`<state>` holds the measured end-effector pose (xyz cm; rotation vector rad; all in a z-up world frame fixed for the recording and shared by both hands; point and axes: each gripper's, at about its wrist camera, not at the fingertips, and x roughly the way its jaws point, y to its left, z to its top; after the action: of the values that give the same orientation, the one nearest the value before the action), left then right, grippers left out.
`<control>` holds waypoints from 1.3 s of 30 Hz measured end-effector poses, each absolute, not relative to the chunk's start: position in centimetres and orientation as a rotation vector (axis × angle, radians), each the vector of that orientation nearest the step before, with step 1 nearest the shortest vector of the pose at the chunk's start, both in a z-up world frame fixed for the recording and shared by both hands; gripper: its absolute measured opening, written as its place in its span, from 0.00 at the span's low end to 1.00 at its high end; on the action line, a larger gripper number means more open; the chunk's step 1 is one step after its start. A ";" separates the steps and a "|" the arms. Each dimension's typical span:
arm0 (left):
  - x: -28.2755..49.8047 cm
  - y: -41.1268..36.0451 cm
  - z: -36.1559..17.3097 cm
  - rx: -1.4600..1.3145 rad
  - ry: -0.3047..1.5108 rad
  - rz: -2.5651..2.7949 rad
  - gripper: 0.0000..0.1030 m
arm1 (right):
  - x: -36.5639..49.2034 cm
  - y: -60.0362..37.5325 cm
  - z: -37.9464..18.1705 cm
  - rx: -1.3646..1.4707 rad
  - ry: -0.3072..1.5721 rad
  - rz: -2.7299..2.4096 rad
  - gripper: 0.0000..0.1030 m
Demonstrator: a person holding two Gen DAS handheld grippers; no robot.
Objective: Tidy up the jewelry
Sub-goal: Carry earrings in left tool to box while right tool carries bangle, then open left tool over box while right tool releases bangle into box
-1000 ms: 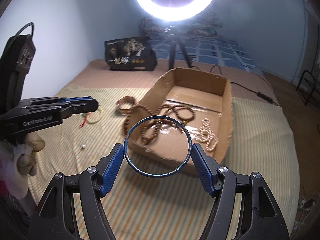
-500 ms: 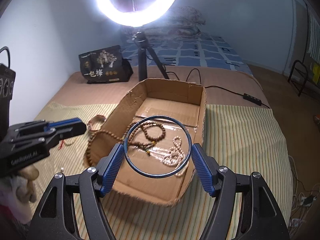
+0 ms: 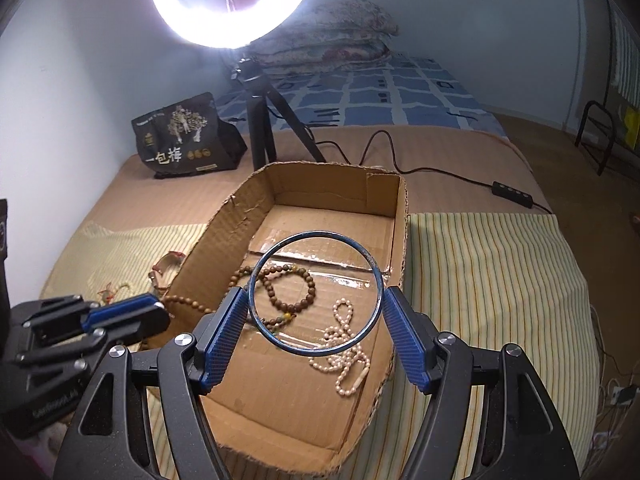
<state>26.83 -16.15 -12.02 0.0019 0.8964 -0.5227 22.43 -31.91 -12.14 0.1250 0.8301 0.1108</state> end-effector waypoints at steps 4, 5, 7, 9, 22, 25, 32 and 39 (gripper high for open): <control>26.8 -16.4 -12.2 0.003 0.905 -0.535 0.09 | 22.9 -32.3 -12.6 0.149 0.843 0.110 0.68; 26.8 -16.5 -12.2 0.006 0.906 -0.535 0.09 | 22.9 -32.4 -12.7 0.158 0.843 0.106 0.68; 26.7 -16.6 -12.3 0.011 0.908 -0.535 0.10 | 23.1 -32.7 -12.8 0.176 0.853 0.099 0.68; 26.8 -16.5 -12.4 0.013 0.911 -0.532 0.25 | 23.2 -33.0 -12.9 0.191 0.856 0.096 0.68; 25.8 -15.4 -11.3 0.016 0.897 -0.526 0.32 | 22.4 -33.2 -11.5 0.204 0.833 0.084 0.69; 25.4 -14.7 -10.8 0.015 0.889 -0.516 0.32 | 22.1 -32.9 -11.1 0.194 0.829 0.084 0.69; 24.9 -12.1 -9.7 -0.003 0.866 -0.481 0.32 | 20.9 -32.2 -10.0 0.186 0.817 0.076 0.75; 24.6 -8.8 -8.6 -0.024 0.846 -0.438 0.32 | 19.7 -30.2 -9.0 0.151 0.793 0.103 0.75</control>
<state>24.57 -8.79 -8.61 -0.0238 0.8465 -0.4384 19.67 -30.16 -9.03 0.1509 0.7925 0.1025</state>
